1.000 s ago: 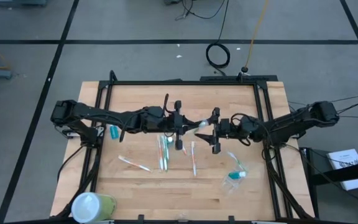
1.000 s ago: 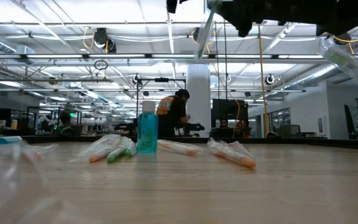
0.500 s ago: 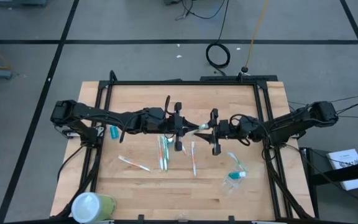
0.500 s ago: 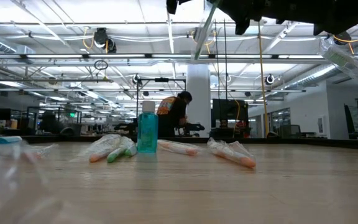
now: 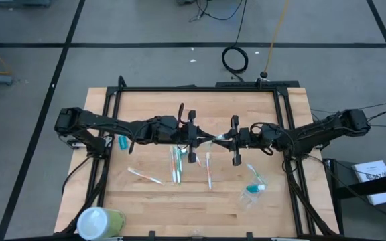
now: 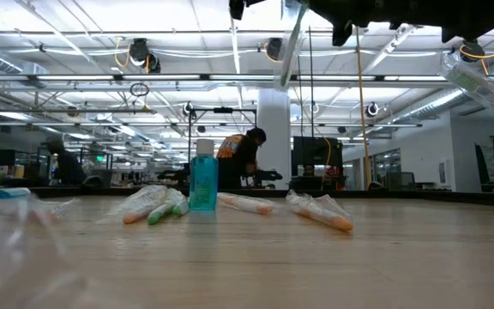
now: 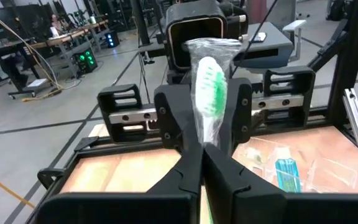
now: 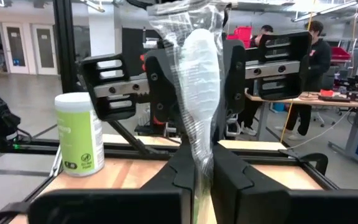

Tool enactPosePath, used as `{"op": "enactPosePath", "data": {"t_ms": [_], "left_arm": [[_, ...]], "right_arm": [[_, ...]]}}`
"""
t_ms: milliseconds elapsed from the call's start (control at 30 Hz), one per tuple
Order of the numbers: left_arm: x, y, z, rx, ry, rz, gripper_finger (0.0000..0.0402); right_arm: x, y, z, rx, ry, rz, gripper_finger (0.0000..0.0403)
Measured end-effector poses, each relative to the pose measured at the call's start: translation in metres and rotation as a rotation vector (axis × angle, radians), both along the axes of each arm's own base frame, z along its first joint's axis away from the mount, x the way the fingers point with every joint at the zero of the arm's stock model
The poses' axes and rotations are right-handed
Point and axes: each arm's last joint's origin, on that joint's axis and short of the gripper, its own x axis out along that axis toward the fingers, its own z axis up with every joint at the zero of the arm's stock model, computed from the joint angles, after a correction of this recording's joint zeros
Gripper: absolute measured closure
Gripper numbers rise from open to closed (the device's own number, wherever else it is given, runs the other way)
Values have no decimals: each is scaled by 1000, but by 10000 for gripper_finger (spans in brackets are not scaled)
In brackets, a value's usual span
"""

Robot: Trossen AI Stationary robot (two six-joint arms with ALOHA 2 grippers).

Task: Pick & Place toothbrushing station
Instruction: Put the green toothbrush into the top section of the transparent organizer

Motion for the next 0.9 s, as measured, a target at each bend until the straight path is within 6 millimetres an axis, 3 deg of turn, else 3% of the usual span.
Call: {"op": "enactPosePath", "data": {"t_ms": [167, 467, 600, 767, 900], "left_arm": [[-3, -4, 4, 33, -12, 22, 333], [-37, -3, 22, 78, 116, 150, 245], [-42, 1, 23, 36, 126, 170, 230], [-43, 6, 8, 13, 139, 189, 234], [-44, 13, -6, -30, 162, 221, 242]], "right_arm": [[-18, -1, 9, 21, 61, 8, 390], [-76, 7, 23, 207, 209, 105, 390], [-103, 15, 26, 319, 269, 205, 390], [-123, 27, 28, 365, 312, 408, 390], [-137, 29, 23, 372, 390, 454, 390]]}}
